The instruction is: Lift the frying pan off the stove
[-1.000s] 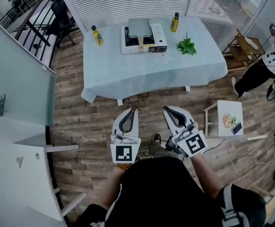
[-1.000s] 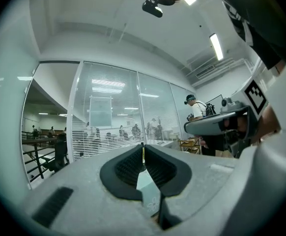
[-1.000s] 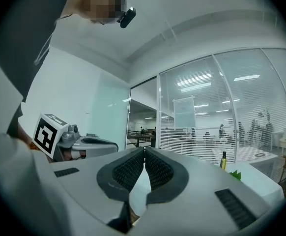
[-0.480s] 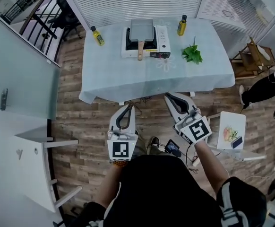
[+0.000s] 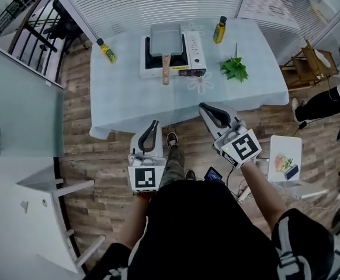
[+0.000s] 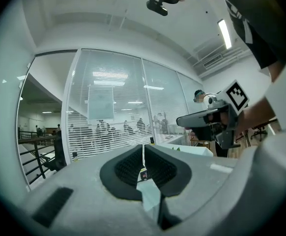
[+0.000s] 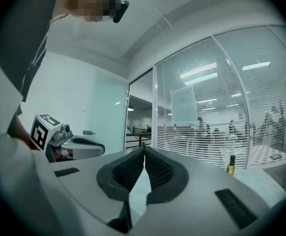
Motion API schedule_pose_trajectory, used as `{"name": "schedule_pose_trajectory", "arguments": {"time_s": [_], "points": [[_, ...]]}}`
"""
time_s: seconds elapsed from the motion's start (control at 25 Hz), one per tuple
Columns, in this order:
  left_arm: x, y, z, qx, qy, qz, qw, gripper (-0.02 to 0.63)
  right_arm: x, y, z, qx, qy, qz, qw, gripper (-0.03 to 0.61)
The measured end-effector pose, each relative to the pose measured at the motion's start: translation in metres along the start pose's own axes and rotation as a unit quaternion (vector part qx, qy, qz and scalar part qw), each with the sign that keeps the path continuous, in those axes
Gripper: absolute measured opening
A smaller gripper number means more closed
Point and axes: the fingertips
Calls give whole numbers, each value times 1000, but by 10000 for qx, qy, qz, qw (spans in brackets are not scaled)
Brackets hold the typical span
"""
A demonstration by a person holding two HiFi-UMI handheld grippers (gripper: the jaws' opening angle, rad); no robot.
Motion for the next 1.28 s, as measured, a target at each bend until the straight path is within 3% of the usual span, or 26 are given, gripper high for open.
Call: {"name": "schedule_pose_trajectory", "arguments": {"time_s": [0.36,0.72,0.96,1.08,1.28], "points": [[4,-56,95,-416,71,-114,9990,26,1,75,79,-352,-308,108,9988,6],[-6,-126,154,-495,171,-537,9972,26,-9,119,164,-609,-694,190,9955,6],[-23,-159,182,-517,104,-629,9966,26,1,137,194,-606,-742,-278,9950,6],[-26,-162,189,-619,87,-633,9960,26,4,143,198,-562,-706,-297,9955,6],[-50,-139,206,-1241,-340,-1021,9864,26,-12,168,192,-806,-718,-130,9941,6]]}}
Point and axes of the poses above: the fingertips, and each gripper's own axes: z forward along the fingers, y to its right, x out of its top, and after that the axes turned 1 degree about -z, right-handed
